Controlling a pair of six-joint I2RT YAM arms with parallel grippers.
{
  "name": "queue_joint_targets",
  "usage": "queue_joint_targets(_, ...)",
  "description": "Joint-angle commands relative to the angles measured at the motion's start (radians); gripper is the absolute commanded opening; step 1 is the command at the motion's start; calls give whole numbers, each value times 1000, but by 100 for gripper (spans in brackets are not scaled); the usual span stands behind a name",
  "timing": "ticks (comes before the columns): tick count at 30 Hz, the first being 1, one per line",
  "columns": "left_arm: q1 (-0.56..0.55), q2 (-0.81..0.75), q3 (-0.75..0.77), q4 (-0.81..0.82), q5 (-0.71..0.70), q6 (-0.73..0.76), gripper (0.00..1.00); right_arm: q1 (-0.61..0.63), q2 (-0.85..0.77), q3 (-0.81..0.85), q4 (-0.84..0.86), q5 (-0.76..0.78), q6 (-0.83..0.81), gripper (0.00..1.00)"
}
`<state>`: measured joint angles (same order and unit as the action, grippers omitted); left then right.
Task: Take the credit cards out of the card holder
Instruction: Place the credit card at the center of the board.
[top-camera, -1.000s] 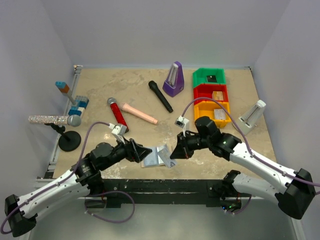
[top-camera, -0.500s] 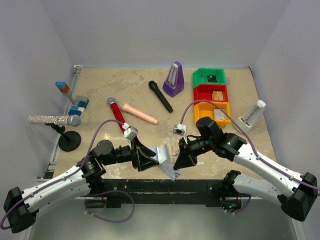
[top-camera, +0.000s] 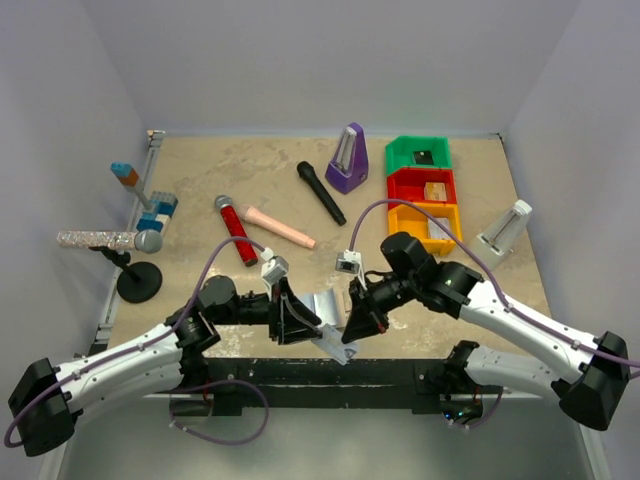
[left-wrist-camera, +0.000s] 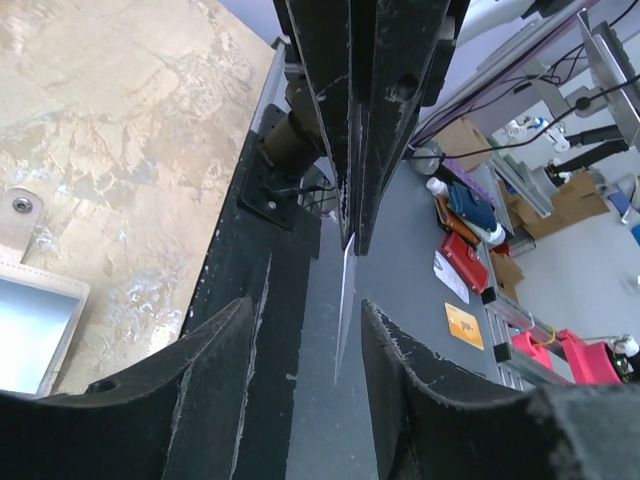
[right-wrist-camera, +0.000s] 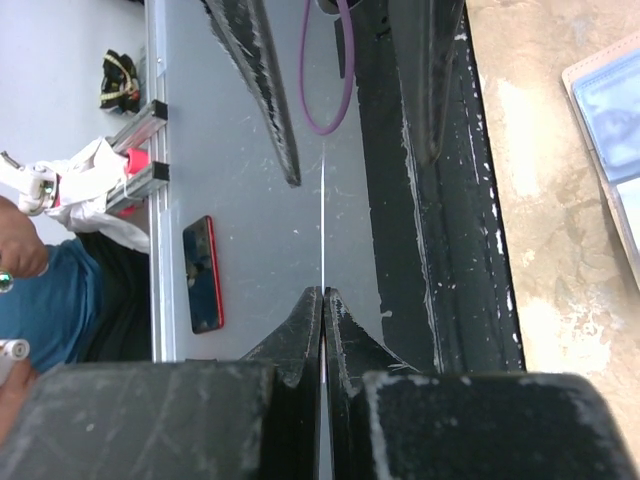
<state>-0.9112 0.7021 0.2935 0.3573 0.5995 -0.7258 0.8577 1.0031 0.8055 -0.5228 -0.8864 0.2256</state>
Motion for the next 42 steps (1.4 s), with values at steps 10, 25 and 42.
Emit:
queue_joint_targets(10, 2, 33, 21, 88, 85, -27, 32, 14, 34, 81, -29, -46, -58, 0)
queue_joint_targets(25, 1, 59, 19, 114, 101, -35, 0, 15, 43, 92, -59, -62, -89, 0)
queue_joint_targets(42, 2, -62, -117, 226, -134, -125, 0, -72, -124, -3, 124, 190, 121, 64)
